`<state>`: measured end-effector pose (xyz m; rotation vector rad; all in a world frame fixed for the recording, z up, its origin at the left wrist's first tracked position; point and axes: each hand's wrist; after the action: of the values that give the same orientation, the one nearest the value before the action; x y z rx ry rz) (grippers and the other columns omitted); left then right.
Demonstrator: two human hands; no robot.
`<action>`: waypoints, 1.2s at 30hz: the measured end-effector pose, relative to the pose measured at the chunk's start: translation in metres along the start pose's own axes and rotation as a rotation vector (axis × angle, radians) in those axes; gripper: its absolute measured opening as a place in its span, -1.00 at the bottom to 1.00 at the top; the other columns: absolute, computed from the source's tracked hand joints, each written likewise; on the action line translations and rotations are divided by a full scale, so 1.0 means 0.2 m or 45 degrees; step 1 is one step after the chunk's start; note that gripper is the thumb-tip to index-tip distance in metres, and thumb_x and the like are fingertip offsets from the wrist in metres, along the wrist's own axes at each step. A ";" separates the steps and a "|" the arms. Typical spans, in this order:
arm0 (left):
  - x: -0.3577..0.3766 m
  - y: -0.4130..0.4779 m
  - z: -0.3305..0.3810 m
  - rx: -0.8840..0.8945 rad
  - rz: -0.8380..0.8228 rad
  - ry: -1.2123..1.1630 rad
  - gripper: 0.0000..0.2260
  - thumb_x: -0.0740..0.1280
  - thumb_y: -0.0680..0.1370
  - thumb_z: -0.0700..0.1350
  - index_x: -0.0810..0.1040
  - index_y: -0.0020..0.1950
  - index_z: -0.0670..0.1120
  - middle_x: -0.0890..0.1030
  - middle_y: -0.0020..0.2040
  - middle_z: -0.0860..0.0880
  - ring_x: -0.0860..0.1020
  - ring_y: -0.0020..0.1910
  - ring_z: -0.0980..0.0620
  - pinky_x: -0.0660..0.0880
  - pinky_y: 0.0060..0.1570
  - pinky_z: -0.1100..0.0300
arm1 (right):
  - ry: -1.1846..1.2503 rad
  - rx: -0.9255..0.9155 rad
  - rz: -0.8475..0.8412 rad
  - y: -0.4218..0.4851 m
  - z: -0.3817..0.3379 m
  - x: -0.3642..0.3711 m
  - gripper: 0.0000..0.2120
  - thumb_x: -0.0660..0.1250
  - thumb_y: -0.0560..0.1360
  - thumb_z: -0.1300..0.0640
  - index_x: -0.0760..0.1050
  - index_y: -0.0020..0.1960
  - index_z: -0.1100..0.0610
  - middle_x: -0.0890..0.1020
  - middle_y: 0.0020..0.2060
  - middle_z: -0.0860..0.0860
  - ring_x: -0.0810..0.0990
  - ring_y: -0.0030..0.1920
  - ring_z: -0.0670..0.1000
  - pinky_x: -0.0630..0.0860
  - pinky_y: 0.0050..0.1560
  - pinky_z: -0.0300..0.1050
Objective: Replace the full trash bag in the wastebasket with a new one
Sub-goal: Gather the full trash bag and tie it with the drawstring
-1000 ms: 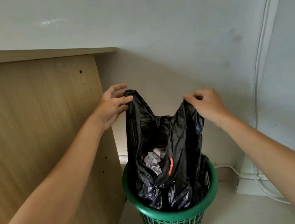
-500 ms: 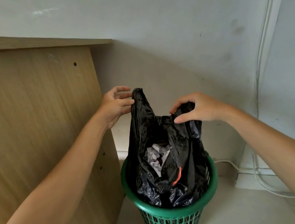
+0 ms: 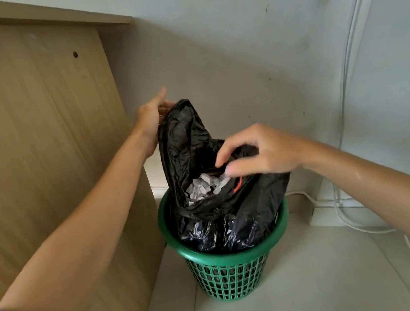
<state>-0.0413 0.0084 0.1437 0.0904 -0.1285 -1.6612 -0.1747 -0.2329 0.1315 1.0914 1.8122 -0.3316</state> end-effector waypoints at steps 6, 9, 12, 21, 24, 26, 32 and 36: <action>0.10 0.05 -0.16 -0.295 -0.311 -0.272 -0.42 0.09 0.66 0.32 0.58 0.29 -0.13 0.76 0.03 -0.09 0.73 0.01 -0.05 0.64 -0.11 0.17 | -0.489 0.025 -0.035 -0.12 0.10 0.13 -0.57 0.56 0.44 -0.06 0.60 0.29 -0.11 0.63 0.23 -0.14 0.47 0.27 -0.09 0.27 0.34 -0.05; 0.15 0.09 -0.21 -0.382 -0.414 -0.272 -0.37 0.10 0.63 0.36 0.69 0.12 -0.14 0.77 0.00 -0.12 0.75 -0.04 -0.06 0.63 -0.09 0.12 | -0.503 0.043 0.045 -0.14 0.15 0.10 -0.84 0.49 0.52 -0.03 0.70 0.09 -0.06 0.71 -0.02 -0.17 0.52 0.07 -0.08 0.33 0.26 0.06; 0.20 0.12 -0.24 -0.464 -0.485 -0.161 -0.39 0.06 0.65 0.33 0.64 0.09 -0.16 0.76 -0.05 -0.14 0.75 -0.14 -0.04 0.60 -0.14 0.14 | -0.399 0.061 0.153 -0.12 0.18 0.05 -0.96 0.48 0.54 0.03 0.71 -0.02 -0.04 0.69 -0.15 -0.15 0.54 -0.08 -0.09 0.45 0.07 -0.03; 0.16 0.09 -0.25 -0.317 -0.611 1.196 -0.41 0.42 0.48 0.32 0.63 0.31 -0.08 0.56 0.18 0.01 0.55 0.18 -0.05 0.47 0.15 0.13 | -0.106 0.294 0.156 -0.03 0.24 -0.03 -0.90 0.36 0.63 0.12 0.67 0.02 0.00 0.71 -0.37 -0.02 0.58 -0.42 -0.23 0.41 -0.29 -0.43; 0.11 0.08 -0.24 -0.243 -0.669 1.123 -0.64 0.51 0.43 0.24 0.77 0.08 0.02 0.73 0.01 0.11 0.65 0.09 0.06 0.53 -0.03 0.29 | -0.059 0.302 0.180 -0.01 0.24 -0.05 -0.87 0.31 0.66 0.11 0.64 0.05 0.01 0.72 -0.38 -0.04 0.58 -0.43 -0.23 0.39 -0.27 -0.45; 0.11 0.07 -0.23 -0.106 -0.599 0.934 -0.81 0.54 0.46 0.12 0.78 -0.08 0.02 0.76 -0.15 0.09 0.68 -0.11 0.15 0.51 -0.23 0.40 | -0.041 0.300 0.199 0.00 0.23 -0.07 -0.88 0.30 0.67 0.09 0.62 0.06 -0.01 0.72 -0.38 -0.07 0.64 -0.37 -0.18 0.40 -0.27 -0.42; 0.11 0.03 -0.15 0.172 -0.318 0.595 -0.89 0.49 0.54 0.05 0.76 -0.12 0.05 0.75 -0.17 0.06 0.67 -0.19 0.19 0.51 -0.18 0.36 | 0.022 0.232 0.195 0.05 0.16 -0.13 -0.86 0.49 0.50 0.22 0.70 0.01 0.03 0.76 -0.22 -0.07 0.72 -0.25 -0.17 0.56 -0.06 -0.40; 0.10 -0.02 -0.08 0.309 -0.228 0.483 -0.97 0.50 0.55 -0.10 0.73 -0.05 0.02 0.74 -0.07 -0.12 0.64 -0.13 0.09 0.55 -0.01 0.22 | -0.006 0.178 0.339 0.11 0.12 -0.16 -0.96 0.53 0.50 0.12 0.70 -0.06 0.02 0.72 -0.38 -0.17 0.71 -0.34 -0.13 0.45 -0.21 -0.50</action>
<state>-0.0454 -0.0117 0.1267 0.6125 -0.0332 -1.7695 -0.1392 -0.2527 0.1502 1.4106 1.6336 -0.3033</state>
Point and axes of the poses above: each hand's wrist, its own y-axis towards the middle knuckle, its own x-axis out of the palm, z = x × y
